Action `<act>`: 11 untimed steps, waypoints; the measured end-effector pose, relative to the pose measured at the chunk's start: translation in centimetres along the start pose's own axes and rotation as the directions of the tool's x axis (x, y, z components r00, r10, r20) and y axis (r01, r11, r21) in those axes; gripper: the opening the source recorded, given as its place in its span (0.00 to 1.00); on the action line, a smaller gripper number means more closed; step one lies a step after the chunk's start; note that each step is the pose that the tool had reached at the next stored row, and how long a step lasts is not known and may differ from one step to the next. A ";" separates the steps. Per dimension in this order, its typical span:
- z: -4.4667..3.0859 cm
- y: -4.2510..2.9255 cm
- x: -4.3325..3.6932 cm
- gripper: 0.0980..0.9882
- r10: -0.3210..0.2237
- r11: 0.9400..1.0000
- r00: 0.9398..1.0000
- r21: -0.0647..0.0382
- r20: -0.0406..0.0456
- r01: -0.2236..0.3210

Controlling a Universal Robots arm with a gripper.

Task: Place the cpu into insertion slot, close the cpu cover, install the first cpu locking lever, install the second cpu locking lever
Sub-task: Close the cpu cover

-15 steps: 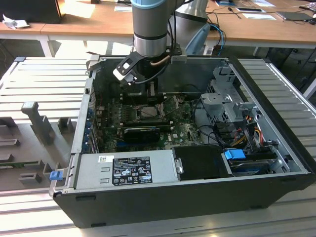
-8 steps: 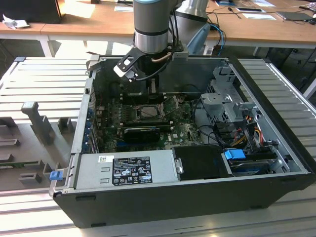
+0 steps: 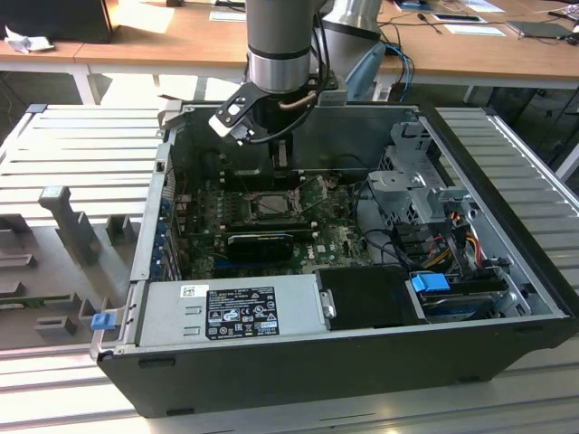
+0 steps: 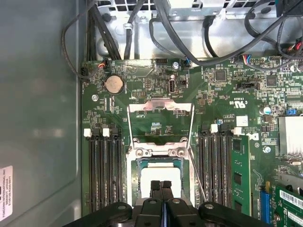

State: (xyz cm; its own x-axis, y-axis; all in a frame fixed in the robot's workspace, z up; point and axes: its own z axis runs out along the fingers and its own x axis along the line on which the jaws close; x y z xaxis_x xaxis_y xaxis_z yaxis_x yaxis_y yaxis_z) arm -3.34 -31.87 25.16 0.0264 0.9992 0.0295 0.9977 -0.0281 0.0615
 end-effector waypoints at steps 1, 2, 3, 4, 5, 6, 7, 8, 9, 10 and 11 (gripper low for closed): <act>-0.07 0.06 0.00 0.01 0.000 1.000 1.000 0.000 0.000 0.000; -0.30 0.08 0.01 0.01 0.000 1.000 1.000 0.000 0.000 0.000; -0.44 0.10 0.02 0.01 0.000 1.000 1.000 0.000 0.000 0.000; -0.49 0.10 0.02 0.01 0.000 1.000 1.000 0.000 0.000 0.000; -0.53 0.10 0.02 0.01 0.000 1.000 1.000 0.000 0.000 0.000; -0.59 0.11 0.02 0.01 0.000 1.000 1.000 0.000 0.000 0.000; -0.67 0.11 0.02 0.01 0.000 1.000 1.000 0.000 0.000 0.000; -0.72 0.28 0.03 0.01 0.000 1.000 1.000 0.000 0.000 0.000; -0.72 0.38 0.03 0.01 0.000 1.000 1.000 0.000 0.000 0.000; -0.87 0.43 0.03 0.01 0.000 1.000 1.000 0.000 0.000 0.000; -1.00 0.44 0.04 0.01 0.000 1.000 1.000 0.000 0.000 0.000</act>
State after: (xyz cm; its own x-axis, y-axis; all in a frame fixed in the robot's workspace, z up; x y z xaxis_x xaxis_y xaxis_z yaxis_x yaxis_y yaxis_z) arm -2.96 -31.87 26.19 0.0265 0.9992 0.0295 0.9977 -0.0283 0.0615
